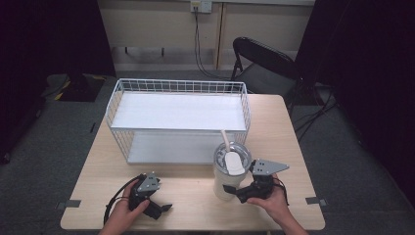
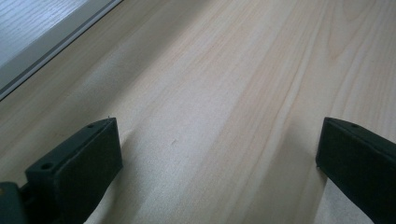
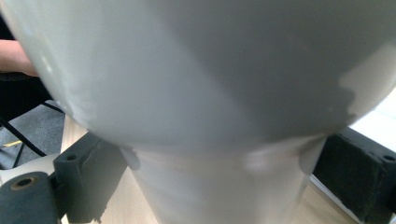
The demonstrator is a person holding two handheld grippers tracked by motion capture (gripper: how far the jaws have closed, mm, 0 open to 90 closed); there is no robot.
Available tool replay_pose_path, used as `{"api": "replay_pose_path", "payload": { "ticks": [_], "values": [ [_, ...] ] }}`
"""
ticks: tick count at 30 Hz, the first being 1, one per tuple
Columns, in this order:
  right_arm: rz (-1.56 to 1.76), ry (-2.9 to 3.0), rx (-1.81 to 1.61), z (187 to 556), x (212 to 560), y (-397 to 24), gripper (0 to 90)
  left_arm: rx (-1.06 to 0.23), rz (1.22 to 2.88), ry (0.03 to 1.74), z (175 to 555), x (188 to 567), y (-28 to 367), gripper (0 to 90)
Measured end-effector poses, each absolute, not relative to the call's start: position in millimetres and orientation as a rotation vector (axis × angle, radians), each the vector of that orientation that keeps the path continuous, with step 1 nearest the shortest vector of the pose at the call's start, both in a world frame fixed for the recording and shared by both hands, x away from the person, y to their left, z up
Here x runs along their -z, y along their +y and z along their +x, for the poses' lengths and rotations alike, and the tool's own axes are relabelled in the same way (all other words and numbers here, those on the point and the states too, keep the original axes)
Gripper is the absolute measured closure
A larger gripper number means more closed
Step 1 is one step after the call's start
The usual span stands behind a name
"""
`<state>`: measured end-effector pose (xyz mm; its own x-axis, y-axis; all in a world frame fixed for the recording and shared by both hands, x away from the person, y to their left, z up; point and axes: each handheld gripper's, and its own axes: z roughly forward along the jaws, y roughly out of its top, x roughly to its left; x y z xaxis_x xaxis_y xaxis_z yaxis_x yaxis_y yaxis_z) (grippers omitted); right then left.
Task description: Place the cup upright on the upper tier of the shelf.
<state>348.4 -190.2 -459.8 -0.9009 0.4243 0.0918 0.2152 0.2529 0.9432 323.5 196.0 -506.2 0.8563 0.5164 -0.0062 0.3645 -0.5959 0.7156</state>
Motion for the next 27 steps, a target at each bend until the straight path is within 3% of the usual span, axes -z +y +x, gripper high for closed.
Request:
{"api": "replay_pose_path", "payload": {
  "ticks": [27],
  "values": [
    [0.503,2.283,-1.713,347.6,455.9,-185.1,9.9,-0.259,2.272,0.635,323.5,506.2,196.0,0.0]
  ]
}}
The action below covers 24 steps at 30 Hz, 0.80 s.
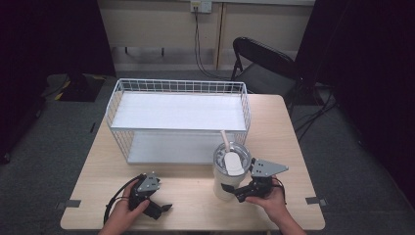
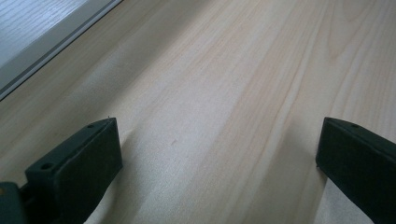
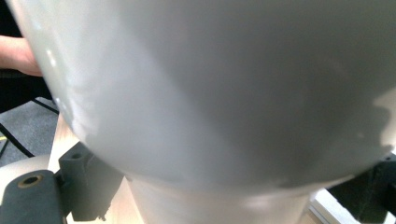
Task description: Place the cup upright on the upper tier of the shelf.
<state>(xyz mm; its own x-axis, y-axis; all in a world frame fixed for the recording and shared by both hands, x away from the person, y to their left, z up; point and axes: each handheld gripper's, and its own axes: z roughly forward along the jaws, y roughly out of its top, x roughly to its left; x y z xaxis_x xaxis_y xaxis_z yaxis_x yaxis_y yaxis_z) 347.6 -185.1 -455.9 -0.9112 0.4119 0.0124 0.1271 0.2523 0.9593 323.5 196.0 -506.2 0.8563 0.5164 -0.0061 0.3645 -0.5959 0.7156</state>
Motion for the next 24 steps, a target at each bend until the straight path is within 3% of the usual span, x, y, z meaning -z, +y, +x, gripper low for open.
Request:
{"api": "replay_pose_path", "payload": {
  "ticks": [24],
  "values": [
    [0.499,2.227,-1.734,349.3,443.4,-192.8,10.2,-0.259,2.272,0.636,323.5,506.2,195.9,0.0]
  ]
}}
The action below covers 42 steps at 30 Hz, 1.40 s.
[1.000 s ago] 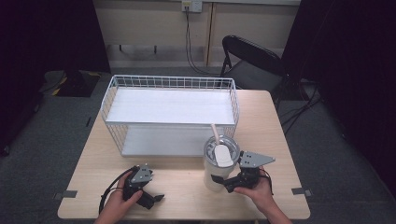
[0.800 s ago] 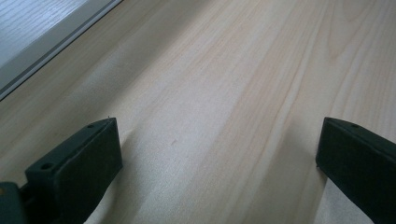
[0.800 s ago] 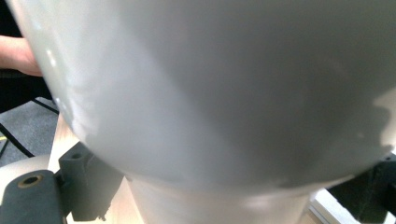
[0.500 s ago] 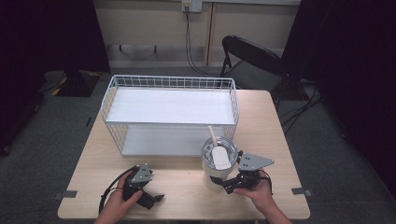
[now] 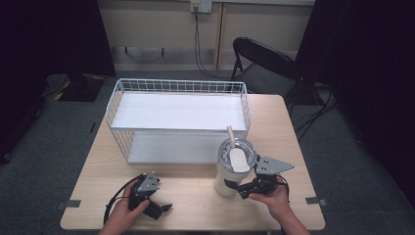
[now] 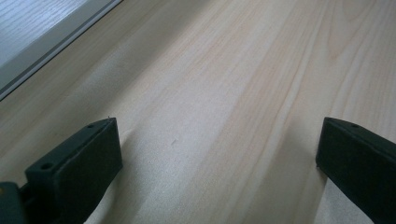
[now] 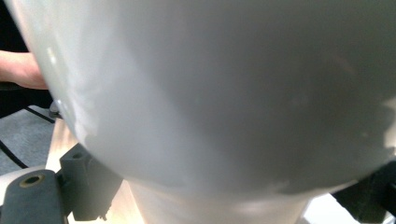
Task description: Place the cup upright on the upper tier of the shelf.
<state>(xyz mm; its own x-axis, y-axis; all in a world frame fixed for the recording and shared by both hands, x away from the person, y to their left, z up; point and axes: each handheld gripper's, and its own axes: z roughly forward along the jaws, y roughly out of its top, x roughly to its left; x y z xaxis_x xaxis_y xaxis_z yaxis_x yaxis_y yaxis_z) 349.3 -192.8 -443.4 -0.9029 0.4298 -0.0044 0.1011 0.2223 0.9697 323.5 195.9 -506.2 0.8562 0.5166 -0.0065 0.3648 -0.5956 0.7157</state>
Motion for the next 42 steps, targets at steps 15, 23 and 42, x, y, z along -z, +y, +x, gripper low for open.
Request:
{"api": "replay_pose_path", "payload": {
  "ticks": [15,23,42],
  "values": [
    [0.501,2.268,-1.706,355.0,417.7,-189.4,10.2,-0.259,2.272,0.636,323.5,506.2,196.0,0.0],
    [0.514,2.291,-1.683,360.4,401.3,-185.9,10.2,-0.259,2.272,0.635,323.5,506.2,196.0,0.0],
    [0.536,2.287,-1.699,367.5,366.2,-179.7,10.3,-0.26,2.272,0.635,323.5,506.2,196.0,0.0]
  ]
}}
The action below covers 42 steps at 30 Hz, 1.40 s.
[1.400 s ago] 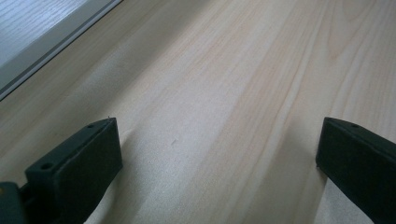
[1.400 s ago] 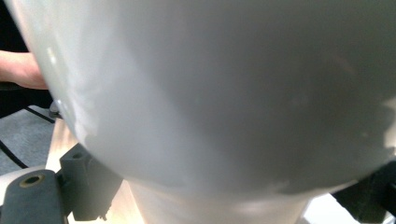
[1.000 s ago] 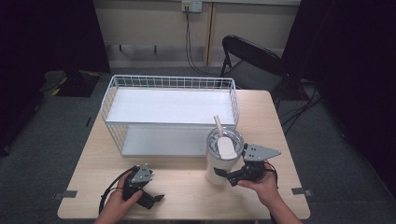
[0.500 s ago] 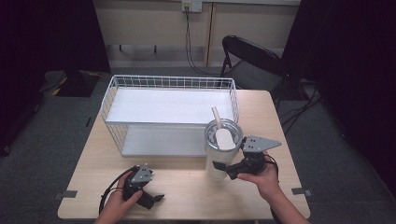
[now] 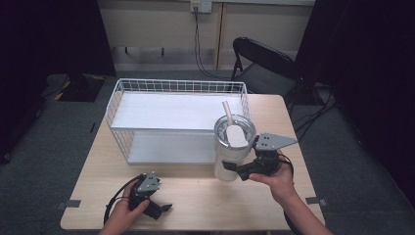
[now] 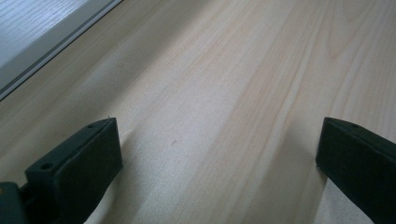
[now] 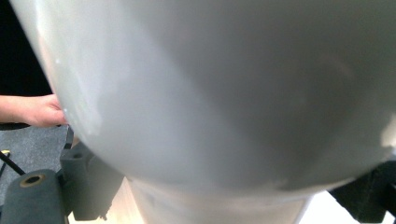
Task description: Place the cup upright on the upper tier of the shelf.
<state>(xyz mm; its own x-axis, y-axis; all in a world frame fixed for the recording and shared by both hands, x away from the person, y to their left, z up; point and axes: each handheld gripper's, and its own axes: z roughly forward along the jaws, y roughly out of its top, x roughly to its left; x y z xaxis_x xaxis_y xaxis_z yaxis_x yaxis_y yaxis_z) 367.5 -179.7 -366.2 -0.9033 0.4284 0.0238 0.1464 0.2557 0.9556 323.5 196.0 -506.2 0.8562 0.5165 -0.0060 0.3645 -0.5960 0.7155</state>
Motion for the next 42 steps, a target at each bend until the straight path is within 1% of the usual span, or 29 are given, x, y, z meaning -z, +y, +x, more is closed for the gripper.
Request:
{"api": "replay_pose_path", "payload": {
  "ticks": [25,42],
  "values": [
    [0.591,2.306,-1.703,380.8,313.6,-166.9,10.4,-0.259,2.272,0.635,323.5,506.2,196.0,0.0],
    [0.61,2.287,-1.69,387.2,279.2,-167.9,10.4,-0.257,2.266,0.639,323.3,506.3,195.7,0.0]
  ]
}}
